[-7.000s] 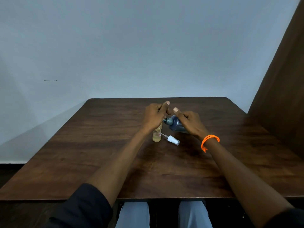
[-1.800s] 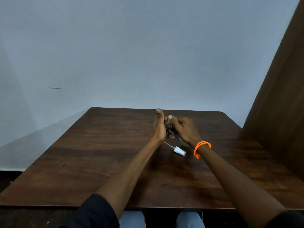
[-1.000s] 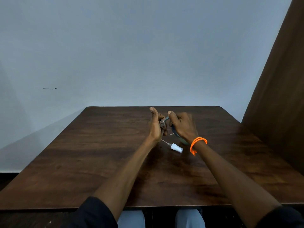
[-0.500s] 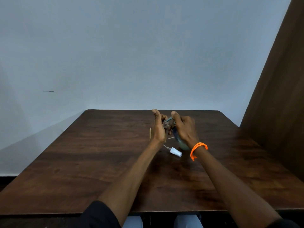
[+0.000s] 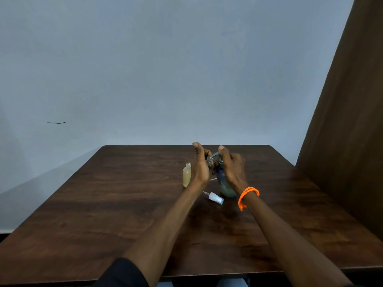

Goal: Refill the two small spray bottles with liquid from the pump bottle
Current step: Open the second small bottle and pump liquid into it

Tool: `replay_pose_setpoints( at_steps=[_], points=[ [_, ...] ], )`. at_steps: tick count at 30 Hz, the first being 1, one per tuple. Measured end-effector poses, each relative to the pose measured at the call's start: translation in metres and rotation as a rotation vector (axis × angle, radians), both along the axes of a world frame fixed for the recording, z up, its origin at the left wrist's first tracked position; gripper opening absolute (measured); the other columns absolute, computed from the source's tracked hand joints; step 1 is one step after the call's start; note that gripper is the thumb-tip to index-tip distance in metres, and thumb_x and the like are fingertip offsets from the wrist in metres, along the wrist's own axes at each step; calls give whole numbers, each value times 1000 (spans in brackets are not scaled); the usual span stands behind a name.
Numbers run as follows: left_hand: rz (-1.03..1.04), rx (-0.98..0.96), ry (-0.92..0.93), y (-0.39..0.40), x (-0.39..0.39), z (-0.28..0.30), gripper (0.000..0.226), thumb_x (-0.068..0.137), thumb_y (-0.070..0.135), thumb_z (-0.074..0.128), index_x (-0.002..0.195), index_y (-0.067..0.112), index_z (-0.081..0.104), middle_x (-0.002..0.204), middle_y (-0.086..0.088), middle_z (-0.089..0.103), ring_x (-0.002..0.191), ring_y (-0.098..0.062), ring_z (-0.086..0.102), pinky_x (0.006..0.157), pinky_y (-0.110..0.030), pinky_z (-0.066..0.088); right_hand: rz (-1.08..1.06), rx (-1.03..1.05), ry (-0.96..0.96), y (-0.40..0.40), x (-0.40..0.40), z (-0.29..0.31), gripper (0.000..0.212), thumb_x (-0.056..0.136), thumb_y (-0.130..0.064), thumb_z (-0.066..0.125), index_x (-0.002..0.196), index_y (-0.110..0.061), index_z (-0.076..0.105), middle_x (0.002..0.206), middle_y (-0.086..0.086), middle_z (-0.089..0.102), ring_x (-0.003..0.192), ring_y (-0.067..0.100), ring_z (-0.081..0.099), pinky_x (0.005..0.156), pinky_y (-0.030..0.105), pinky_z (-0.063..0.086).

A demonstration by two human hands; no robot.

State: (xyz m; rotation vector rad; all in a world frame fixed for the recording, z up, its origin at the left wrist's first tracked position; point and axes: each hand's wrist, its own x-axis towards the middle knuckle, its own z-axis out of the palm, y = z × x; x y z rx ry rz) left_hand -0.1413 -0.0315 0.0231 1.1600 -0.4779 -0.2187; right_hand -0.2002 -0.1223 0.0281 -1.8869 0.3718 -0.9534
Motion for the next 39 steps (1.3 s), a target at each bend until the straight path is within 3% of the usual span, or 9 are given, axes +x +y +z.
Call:
replay_pose_setpoints(
  at_steps=[5, 9, 13, 19, 23, 27, 32, 35, 39],
  points=[
    [-13, 3, -9, 0, -3, 1, 100, 44, 116, 36, 66, 18, 41, 47, 7, 37, 43, -8, 36, 45, -23, 33, -17, 21, -28, -1, 1, -2, 66, 100, -50, 50, 57, -2, 65, 57, 12, 67, 60, 27, 67, 66, 49, 55],
    [-12, 21, 7, -2, -3, 0, 88, 62, 108, 30, 66, 20, 38, 49, 8, 35, 46, -9, 32, 48, -27, 30, 9, 63, -38, -5, 0, -3, 62, 99, -45, 49, 58, -2, 67, 59, 12, 69, 62, 30, 67, 66, 51, 56],
    [-9, 37, 13, -4, -2, -3, 90, 62, 110, 31, 64, 21, 40, 52, 5, 35, 49, -11, 32, 49, -28, 29, 52, 95, -13, -6, 1, -2, 74, 96, -62, 47, 67, 4, 66, 66, 17, 70, 72, 37, 68, 73, 51, 56],
    [-7, 15, 77, 3, -6, -1, 73, 76, 95, 26, 54, 27, 42, 49, 9, 31, 43, -8, 28, 49, -29, 24, 261, 496, -108, -14, -3, 4, 52, 105, -49, 48, 85, -5, 67, 70, 23, 66, 62, 30, 64, 67, 39, 53],
    [7, -6, 128, 8, -9, -5, 71, 95, 80, 23, 57, 23, 40, 47, 9, 30, 42, -7, 27, 50, -28, 22, 337, 458, -67, -20, -5, 0, 58, 106, -48, 46, 90, 4, 65, 80, 28, 68, 69, 28, 68, 71, 35, 58],
    [17, -14, 127, 10, -8, -6, 67, 84, 85, 29, 54, 25, 39, 49, 8, 29, 44, -8, 24, 52, -31, 16, 318, 415, -46, -23, -9, 8, 52, 108, -42, 48, 82, -2, 69, 89, 23, 72, 81, 24, 68, 80, 29, 57],
    [55, 14, 127, 11, -5, -9, 70, 103, 75, 23, 62, 21, 41, 52, 4, 31, 49, -13, 26, 55, -35, 15, 374, 440, -53, -20, -7, -3, 82, 101, -60, 48, 95, 19, 66, 88, 35, 70, 77, 34, 68, 79, 38, 58],
    [45, 9, 113, 10, -7, -10, 71, 95, 82, 26, 56, 25, 45, 50, 7, 32, 49, -12, 27, 56, -36, 16, 309, 415, -117, -13, -4, -4, 78, 90, -64, 55, 73, 12, 67, 72, 33, 66, 63, 35, 64, 64, 37, 57],
    [51, 4, 77, 8, -6, -9, 72, 80, 93, 31, 53, 29, 48, 52, 5, 37, 52, -14, 33, 54, -33, 27, 242, 266, -82, -8, 5, -2, 69, 86, -65, 59, 57, -3, 69, 60, 21, 68, 58, 33, 64, 67, 46, 55]
  ],
)
